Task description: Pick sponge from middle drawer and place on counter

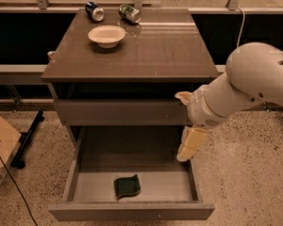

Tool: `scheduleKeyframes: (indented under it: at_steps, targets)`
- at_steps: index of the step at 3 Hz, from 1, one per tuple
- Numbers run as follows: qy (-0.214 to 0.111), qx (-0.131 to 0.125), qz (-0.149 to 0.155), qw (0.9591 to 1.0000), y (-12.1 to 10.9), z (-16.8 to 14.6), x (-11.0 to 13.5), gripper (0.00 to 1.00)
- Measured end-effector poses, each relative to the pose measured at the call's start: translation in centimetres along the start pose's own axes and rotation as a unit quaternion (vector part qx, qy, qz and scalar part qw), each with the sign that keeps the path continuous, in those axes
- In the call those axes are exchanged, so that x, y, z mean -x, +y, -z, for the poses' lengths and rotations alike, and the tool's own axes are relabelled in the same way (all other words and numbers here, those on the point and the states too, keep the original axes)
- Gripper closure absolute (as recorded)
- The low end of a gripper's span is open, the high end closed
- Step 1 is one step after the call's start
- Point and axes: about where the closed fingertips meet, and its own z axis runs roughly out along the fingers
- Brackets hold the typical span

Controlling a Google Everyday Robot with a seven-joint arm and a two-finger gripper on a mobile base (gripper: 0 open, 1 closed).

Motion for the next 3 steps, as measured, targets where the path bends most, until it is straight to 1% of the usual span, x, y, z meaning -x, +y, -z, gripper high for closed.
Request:
scheduleKeyframes:
  at_steps: [1, 2, 3]
  targets:
    - [-0.028, 0.000, 0.000, 0.9996, 0.2, -3.4, 0.2, 0.00]
    - [-0.059, 0.004, -0.005, 0.9982, 0.6, -6.9, 0.0, 0.00]
    - [-0.101, 0.011, -0.022, 0.9946, 1.5, -11.2, -1.5, 0.00]
